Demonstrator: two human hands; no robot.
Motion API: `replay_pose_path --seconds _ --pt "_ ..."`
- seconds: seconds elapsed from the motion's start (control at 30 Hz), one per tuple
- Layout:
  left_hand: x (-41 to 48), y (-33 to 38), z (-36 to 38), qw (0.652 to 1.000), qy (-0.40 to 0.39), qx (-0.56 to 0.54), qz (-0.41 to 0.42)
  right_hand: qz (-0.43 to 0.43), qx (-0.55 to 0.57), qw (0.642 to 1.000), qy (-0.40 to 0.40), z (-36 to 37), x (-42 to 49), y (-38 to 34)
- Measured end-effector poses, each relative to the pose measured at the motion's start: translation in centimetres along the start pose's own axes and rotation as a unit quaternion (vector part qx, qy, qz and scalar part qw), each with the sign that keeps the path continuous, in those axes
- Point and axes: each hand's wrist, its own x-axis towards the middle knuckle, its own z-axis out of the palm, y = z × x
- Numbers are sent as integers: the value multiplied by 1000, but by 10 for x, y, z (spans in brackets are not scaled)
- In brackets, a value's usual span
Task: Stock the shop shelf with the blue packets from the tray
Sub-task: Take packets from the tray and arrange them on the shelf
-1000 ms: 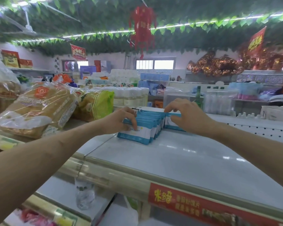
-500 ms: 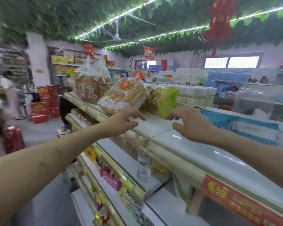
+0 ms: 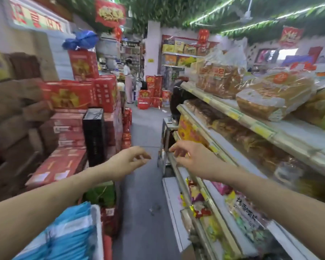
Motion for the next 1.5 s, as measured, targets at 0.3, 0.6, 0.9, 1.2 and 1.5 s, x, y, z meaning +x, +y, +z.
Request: replay_pose_path --seconds 0.3,0.6,0.9,1.2,1.5 --pt "-243 -168 -27 967 -49 68 -239 -19 53 978 -199 245 31 -104" --pt "-343 -234 -9 934 -139 186 -272 -34 8 958 -285 370 32 -157" --pt "-347 -263 -4 931 -119 251 -239 -48 -112 954 -275 388 79 -168" --pt "-344 -273 -2 944 -90 252 -192 -145 -179 942 -243 404 86 -175" --pt "-305 -259 -36 967 -50 190 -163 -166 -158 952 -204 353 94 -164"
